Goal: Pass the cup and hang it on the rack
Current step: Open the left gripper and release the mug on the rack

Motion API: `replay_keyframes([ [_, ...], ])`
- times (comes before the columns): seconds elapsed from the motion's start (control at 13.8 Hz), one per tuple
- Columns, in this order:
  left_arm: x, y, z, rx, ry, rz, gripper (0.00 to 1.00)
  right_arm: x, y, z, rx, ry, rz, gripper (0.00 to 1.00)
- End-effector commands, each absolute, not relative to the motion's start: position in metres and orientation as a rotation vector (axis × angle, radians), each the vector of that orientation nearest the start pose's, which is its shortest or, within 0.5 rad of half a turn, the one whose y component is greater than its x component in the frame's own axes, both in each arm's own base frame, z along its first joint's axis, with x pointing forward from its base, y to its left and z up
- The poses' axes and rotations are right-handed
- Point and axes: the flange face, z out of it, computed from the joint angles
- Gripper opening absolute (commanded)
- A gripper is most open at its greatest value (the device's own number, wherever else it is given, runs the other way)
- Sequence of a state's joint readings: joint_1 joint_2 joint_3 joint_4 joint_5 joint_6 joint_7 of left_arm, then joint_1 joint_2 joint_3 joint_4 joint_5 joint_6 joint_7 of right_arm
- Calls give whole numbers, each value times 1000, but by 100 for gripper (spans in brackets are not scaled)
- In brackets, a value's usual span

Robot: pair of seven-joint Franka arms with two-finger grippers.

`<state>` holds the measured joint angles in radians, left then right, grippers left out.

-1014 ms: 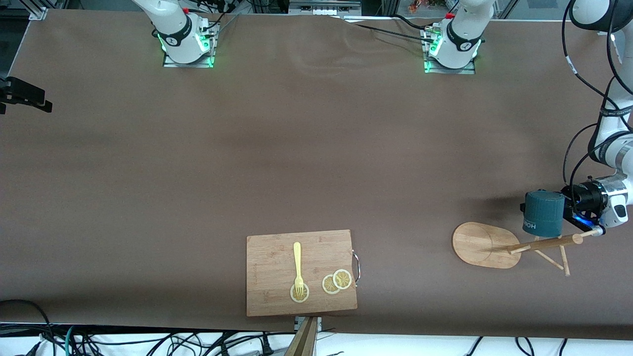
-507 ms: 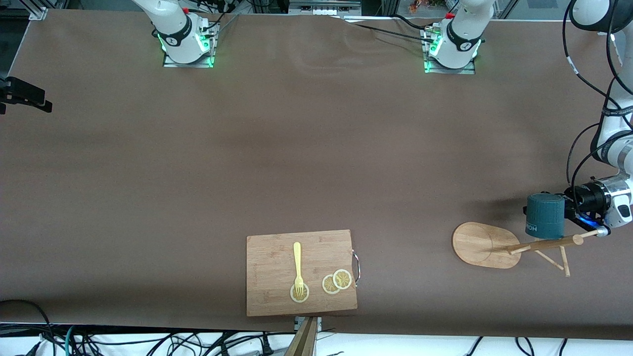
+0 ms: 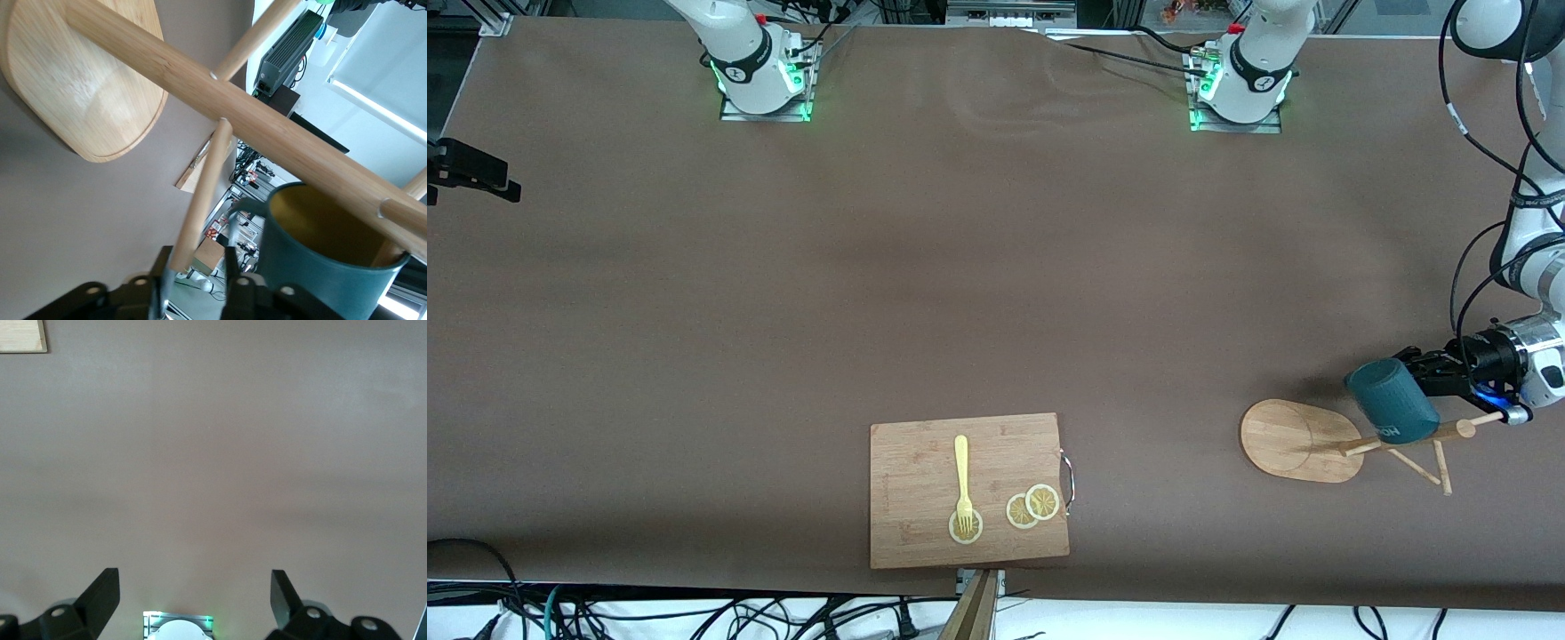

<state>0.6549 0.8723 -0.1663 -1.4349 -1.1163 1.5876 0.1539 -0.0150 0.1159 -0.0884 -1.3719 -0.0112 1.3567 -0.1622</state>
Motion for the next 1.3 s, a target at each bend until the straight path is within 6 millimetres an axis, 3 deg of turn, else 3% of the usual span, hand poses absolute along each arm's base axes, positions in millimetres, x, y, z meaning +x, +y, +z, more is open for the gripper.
replay_keyframes([
  [0.0,635,258,198,1681,704,-214,100,562,-60,636,-3134,-94,199,100],
  [0.22,628,268,198,1696,708,-220,100,562,-60,636,-3134,-94,199,100],
  [0.43,605,300,199,1833,628,-208,100,562,-60,636,-3134,-94,199,100],
  [0.58,595,318,220,1992,471,-192,100,562,-60,636,-3134,-94,199,100],
  [0.65,589,335,240,2075,422,-208,100,562,-60,636,-3134,-92,199,100],
  [0.8,585,350,299,2248,319,-263,100,562,-60,636,-3134,-92,199,100],
  [0.87,586,347,344,2355,268,-265,100,563,-59,636,-3134,-94,199,100],
  [1.01,587,311,443,2559,142,-253,100,562,-60,636,-3134,-92,199,100],
  [1.23,570,241,550,2716,59,-283,100,562,-60,636,-3134,-92,199,100],
])
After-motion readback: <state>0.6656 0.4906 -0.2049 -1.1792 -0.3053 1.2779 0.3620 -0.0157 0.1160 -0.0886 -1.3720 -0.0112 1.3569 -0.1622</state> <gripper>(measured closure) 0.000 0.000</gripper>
